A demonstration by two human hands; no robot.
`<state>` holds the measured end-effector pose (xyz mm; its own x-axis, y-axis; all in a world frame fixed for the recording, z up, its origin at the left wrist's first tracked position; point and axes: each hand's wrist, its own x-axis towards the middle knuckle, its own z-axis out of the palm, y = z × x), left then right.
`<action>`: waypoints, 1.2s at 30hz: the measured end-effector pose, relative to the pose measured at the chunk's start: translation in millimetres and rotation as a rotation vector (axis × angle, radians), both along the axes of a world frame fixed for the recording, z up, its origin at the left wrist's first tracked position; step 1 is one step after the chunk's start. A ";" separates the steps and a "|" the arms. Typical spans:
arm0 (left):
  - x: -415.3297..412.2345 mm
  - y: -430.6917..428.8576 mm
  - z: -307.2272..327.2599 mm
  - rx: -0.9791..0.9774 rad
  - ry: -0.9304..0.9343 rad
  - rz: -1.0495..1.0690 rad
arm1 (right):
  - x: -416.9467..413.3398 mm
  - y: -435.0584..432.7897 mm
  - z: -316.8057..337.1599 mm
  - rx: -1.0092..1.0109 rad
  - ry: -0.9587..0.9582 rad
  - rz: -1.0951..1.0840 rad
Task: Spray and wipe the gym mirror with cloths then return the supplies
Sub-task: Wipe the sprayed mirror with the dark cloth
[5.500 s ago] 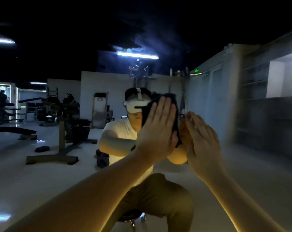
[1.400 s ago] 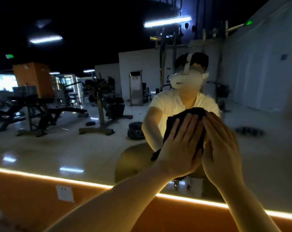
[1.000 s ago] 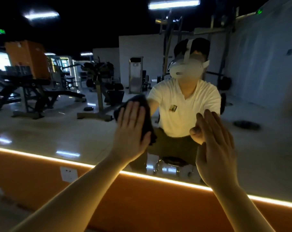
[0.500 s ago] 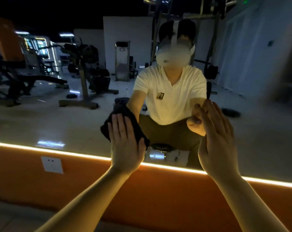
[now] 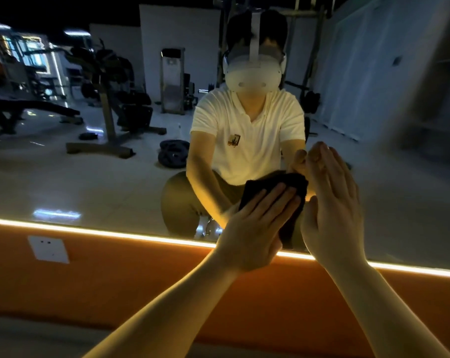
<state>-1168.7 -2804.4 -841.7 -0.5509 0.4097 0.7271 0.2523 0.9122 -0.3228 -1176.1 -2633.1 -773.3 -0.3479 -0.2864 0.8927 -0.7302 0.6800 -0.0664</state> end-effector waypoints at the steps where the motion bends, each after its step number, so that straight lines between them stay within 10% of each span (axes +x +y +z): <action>1: 4.0 -15.6 1.0 -0.011 0.004 0.025 | 1.0 -4.0 -1.2 0.003 0.007 0.020; 12: 103.1 -238.2 -34.2 0.082 -0.030 0.424 | 4.1 -42.2 -11.7 -0.022 0.004 -0.008; 36: 67.7 -164.4 -19.2 -0.116 0.036 0.231 | 11.3 -27.1 -5.6 0.066 -0.067 -0.018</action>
